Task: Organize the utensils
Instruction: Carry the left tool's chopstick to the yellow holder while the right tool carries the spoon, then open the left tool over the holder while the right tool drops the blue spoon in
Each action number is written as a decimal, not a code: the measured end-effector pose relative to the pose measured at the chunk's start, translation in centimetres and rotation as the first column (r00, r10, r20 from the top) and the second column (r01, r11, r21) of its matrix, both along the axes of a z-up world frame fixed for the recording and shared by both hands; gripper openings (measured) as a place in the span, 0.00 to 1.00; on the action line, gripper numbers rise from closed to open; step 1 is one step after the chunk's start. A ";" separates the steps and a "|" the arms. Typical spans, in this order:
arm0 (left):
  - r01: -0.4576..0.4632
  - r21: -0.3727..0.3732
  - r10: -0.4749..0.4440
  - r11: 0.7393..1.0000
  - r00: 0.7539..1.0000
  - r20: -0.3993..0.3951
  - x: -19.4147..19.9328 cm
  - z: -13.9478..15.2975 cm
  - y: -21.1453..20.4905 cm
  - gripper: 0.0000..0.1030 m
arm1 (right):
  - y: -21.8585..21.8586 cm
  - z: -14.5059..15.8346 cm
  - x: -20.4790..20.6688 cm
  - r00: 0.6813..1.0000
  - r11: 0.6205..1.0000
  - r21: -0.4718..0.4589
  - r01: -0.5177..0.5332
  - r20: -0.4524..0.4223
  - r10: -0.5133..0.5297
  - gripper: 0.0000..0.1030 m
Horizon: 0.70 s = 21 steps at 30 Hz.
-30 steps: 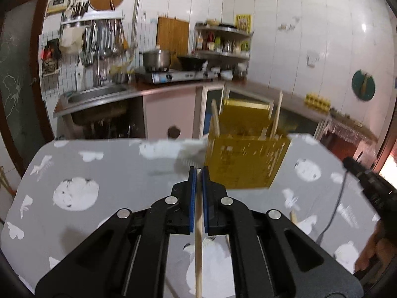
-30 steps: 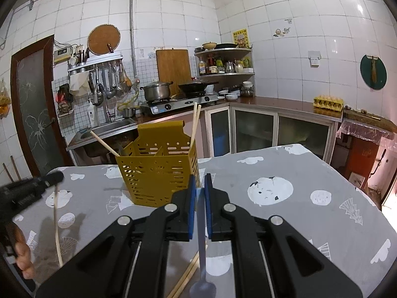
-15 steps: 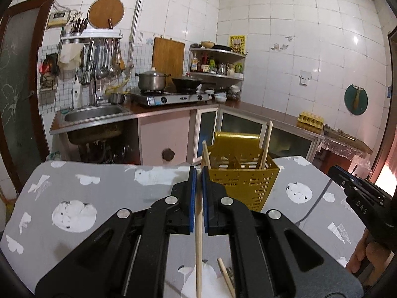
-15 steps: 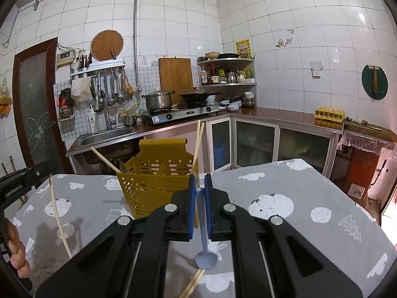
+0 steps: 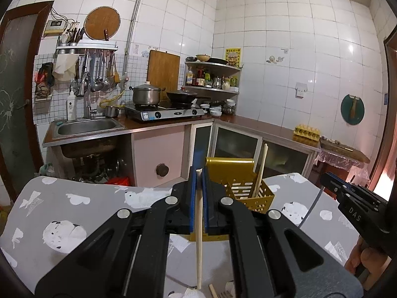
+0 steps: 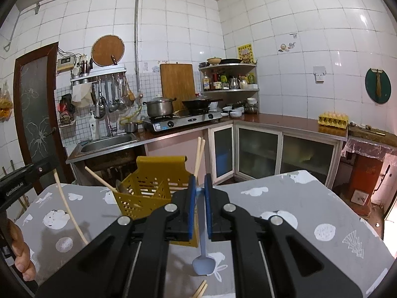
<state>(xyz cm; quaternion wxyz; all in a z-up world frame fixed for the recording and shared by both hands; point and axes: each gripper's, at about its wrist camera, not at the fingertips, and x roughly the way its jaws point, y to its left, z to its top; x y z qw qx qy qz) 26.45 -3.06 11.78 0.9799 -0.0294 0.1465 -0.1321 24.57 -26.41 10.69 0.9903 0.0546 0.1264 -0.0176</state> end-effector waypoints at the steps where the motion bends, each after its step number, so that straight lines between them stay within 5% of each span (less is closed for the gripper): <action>1: 0.003 -0.003 -0.003 1.000 1.000 0.002 0.1 0.2 -0.1 0.03 | 0.0 0.3 0.1 1.000 1.000 -0.001 0.000 0.005 0.000 0.07; 21: 0.004 -0.045 0.007 0.999 0.971 0.239 4.9 10.8 -3.7 0.03 | 1.3 11.1 4.8 0.986 0.999 0.014 -0.030 0.166 0.028 0.07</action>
